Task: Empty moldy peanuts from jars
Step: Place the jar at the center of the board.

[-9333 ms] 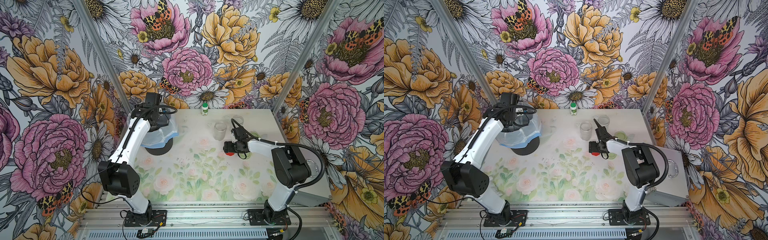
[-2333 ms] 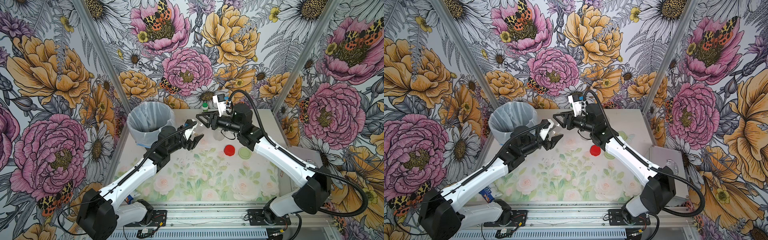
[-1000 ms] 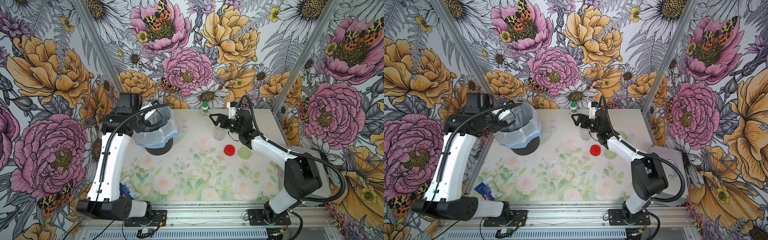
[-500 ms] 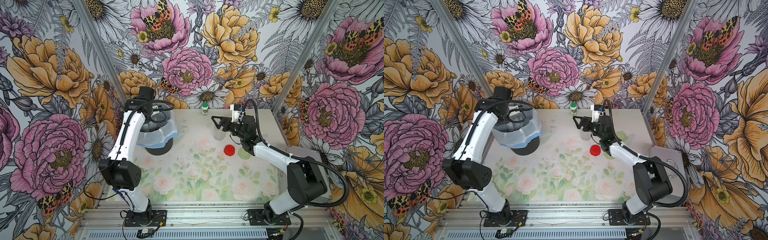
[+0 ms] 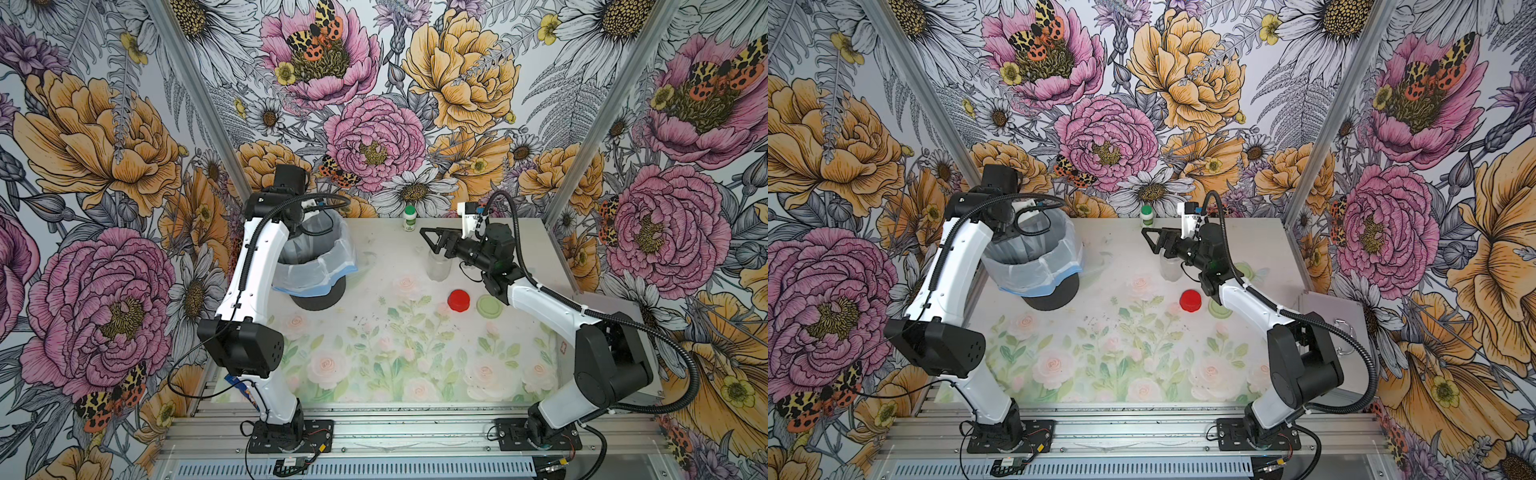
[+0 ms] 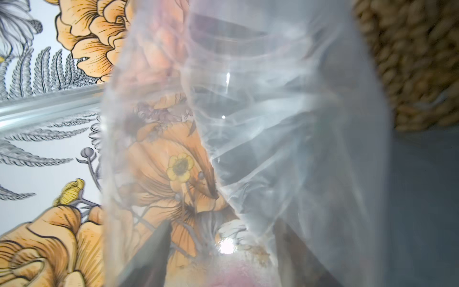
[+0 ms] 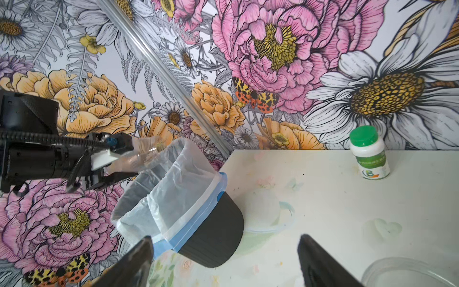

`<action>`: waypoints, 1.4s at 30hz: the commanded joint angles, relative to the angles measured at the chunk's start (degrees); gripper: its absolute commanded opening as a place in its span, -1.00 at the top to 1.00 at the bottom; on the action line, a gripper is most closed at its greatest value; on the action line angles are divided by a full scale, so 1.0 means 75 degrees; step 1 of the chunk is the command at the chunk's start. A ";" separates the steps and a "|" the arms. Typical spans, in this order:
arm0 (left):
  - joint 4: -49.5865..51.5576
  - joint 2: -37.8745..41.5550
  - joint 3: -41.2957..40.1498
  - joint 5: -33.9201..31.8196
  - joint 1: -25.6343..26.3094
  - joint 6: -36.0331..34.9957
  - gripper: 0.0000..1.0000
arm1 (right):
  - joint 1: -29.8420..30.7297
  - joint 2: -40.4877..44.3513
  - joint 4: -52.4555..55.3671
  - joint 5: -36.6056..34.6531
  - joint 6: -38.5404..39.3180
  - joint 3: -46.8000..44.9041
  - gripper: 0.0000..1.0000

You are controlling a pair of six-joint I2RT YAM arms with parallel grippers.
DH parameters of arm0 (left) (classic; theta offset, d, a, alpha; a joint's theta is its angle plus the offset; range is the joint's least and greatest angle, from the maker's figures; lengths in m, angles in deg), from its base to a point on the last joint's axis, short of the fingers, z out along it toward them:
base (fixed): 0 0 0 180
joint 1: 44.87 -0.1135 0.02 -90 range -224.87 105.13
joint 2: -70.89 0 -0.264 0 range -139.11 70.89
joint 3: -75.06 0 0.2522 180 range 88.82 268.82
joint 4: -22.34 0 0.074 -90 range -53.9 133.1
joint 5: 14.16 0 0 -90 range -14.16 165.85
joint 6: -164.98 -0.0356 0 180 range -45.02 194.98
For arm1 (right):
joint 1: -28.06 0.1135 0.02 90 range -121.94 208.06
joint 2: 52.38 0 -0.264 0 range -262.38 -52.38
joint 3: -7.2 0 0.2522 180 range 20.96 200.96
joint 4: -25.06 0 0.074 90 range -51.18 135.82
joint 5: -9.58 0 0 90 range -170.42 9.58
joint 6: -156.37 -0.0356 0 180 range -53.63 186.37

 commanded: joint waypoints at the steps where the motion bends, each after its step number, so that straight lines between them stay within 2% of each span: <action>1: -0.0227 0.0532 0.0172 0.1734 0.0110 0.1780 -0.17 | -0.0044 0.0077 0.0468 0.0880 0.0053 0.0454 -0.82; 5: -0.1484 0.0947 -0.0699 0.3382 0.0557 0.3123 -0.15 | -0.0060 0.0251 0.0472 0.1092 -0.0288 0.0532 -0.83; 9: -0.3720 0.1592 -0.2208 0.4296 0.1162 0.4576 -0.17 | -0.0081 0.0489 0.0500 0.0968 -0.0569 0.0474 -0.86; 14: -0.5591 0.2130 -0.3854 0.5114 0.2070 0.5447 -0.14 | -0.0086 0.0801 0.0603 0.0879 -0.0655 0.0494 -0.88; 17: -0.6285 0.2220 -0.4517 0.5101 0.2520 0.5570 -0.13 | -0.0079 0.0938 0.0791 0.0664 -0.0602 0.0548 -0.91; 21: -0.6964 0.2216 -0.5000 0.5491 0.2797 0.5943 -0.11 | -0.0004 0.0972 0.0968 0.0585 -0.0642 0.0646 -0.91; 24: -0.7317 0.2181 -0.5336 0.5522 0.2999 0.5784 -0.11 | 0.0141 0.1048 0.1079 0.0341 -0.0590 0.0709 -0.92; 27: -0.7483 0.2193 -0.5497 0.5608 0.3022 0.5737 -0.12 | 0.0279 0.1037 0.1517 0.0072 -0.0324 0.0940 -0.92; 42: -0.8098 0.2203 -0.6046 0.5886 0.3213 0.5791 -0.08 | 0.0707 0.0182 0.1766 -0.0321 -0.0139 0.2013 -0.91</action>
